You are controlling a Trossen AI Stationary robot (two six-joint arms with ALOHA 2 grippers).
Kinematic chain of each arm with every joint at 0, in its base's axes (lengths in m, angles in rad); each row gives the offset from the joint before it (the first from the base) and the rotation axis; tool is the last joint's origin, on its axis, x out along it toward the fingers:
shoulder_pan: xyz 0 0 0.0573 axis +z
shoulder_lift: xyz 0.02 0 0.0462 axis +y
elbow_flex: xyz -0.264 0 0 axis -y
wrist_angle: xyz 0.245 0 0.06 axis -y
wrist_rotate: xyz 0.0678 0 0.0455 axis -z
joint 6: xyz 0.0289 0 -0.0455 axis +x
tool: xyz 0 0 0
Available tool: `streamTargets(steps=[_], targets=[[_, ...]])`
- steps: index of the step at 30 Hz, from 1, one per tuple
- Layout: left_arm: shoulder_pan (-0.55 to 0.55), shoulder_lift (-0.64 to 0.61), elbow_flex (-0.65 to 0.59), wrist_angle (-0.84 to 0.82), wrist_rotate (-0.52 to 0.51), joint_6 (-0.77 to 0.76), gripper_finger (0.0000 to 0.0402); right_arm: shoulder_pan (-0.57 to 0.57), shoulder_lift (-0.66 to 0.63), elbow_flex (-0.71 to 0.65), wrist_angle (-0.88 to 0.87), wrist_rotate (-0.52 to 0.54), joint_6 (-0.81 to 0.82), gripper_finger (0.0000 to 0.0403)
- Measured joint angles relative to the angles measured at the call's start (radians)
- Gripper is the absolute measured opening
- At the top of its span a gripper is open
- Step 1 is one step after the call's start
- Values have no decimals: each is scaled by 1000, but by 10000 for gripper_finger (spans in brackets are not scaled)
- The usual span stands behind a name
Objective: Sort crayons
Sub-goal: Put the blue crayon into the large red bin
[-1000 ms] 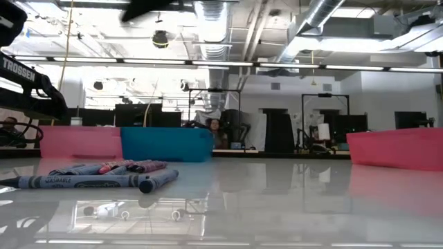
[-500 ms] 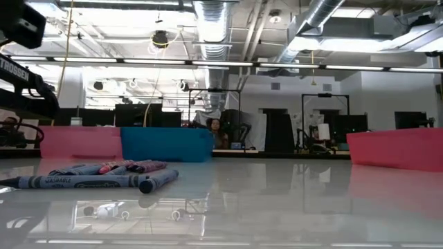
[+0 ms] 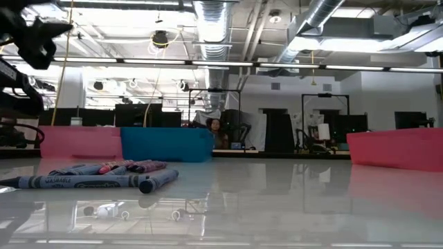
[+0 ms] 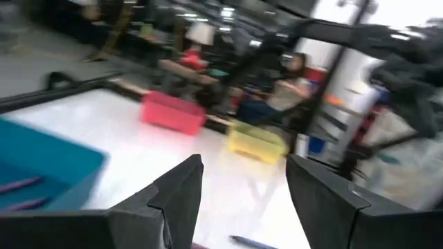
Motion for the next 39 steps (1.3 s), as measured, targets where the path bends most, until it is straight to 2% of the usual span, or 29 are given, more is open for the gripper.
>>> streamTargets(steps=[3,5,7,16,25,28,33,39], targets=[[24,0,0,0,-88,-105,199,4,0,0,-18,0,33,86],[37,0,0,-10,-94,-170,199,5,0,0,-20,-1,35,86],[51,0,0,-23,-86,-164,199,5,0,0,-22,-1,36,86],[106,0,0,-54,-215,-212,199,5,0,0,-41,-2,37,86],[138,0,0,-90,-231,-252,199,4,0,0,-66,-3,37,86],[145,0,9,-86,-198,-228,199,4,0,0,-72,-3,37,86],[145,22,90,-84,-11,-76,199,4,0,0,-83,-6,57,86],[145,167,215,-122,98,6,199,2,0,0,-104,-8,86,86]])
